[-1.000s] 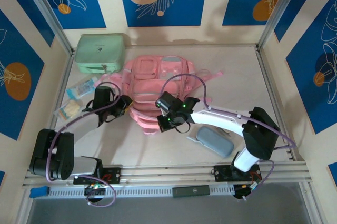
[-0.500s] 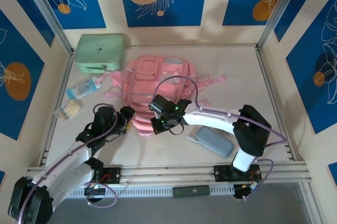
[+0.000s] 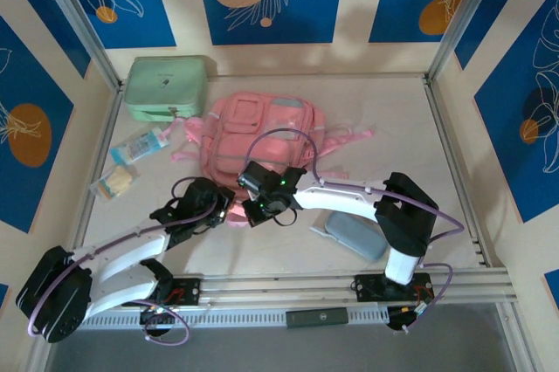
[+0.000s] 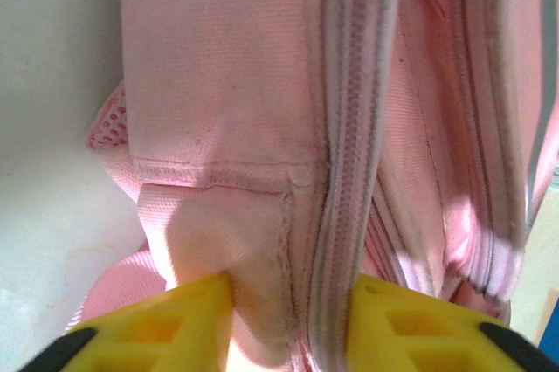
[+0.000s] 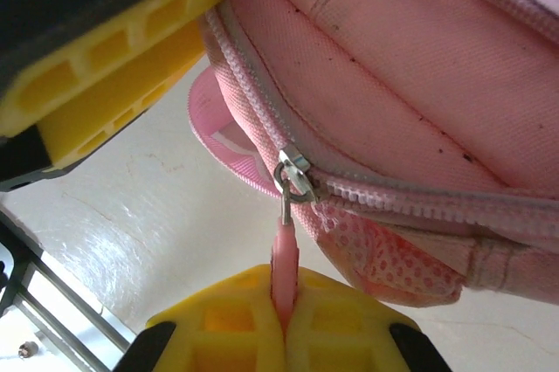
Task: Pack the student bag
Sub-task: Zip the student bag at the center of the table.
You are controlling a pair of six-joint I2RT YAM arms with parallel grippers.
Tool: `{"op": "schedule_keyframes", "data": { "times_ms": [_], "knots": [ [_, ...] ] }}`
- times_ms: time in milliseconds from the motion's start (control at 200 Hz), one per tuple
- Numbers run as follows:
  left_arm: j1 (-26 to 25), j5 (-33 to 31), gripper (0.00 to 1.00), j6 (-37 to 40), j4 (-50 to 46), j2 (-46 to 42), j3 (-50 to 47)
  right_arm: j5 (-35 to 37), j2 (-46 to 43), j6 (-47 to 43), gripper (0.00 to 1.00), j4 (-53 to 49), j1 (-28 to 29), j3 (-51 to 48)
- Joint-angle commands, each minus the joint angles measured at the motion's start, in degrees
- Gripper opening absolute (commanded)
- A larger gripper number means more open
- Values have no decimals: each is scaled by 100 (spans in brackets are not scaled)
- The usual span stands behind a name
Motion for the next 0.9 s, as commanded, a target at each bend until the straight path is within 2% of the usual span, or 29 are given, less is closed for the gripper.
{"op": "schedule_keyframes", "data": {
  "times_ms": [0, 75, 180, 255, 415, 610, 680, 835, 895],
  "knots": [
    [8, -397, 32, -1, 41, 186, 160, -17, -122, -201, 0, -128, 104, 70],
    [34, -377, 26, 105, 74, 262, 142, 91, -156, -238, 0, -228, 74, 43],
    [145, -454, 8, 249, -215, 178, 134, 258, -204, -287, 0, -432, 40, 26],
    [267, -474, 0, 422, -368, 14, 92, 425, -321, -354, 0, -567, 28, -57],
    [1176, 354, 0, 1082, -509, -349, -30, 677, -841, -689, 0, -525, -122, -702],
    [2335, 1018, 0, 2418, -1444, -714, 292, 520, -1405, -837, 0, -543, -1104, -1196],
    [2586, 1152, 0, 2798, -1760, -737, 491, 649, -1430, -955, 0, -567, -1268, -1129],
    [2943, 1130, 0, 3226, -2155, -894, 788, 840, -1385, -1148, 0, -595, -1122, -850],
    [3091, 1127, 0, 3431, -2310, -892, 902, 923, -1336, -931, 0, -651, -1361, -834]
  ]
}}
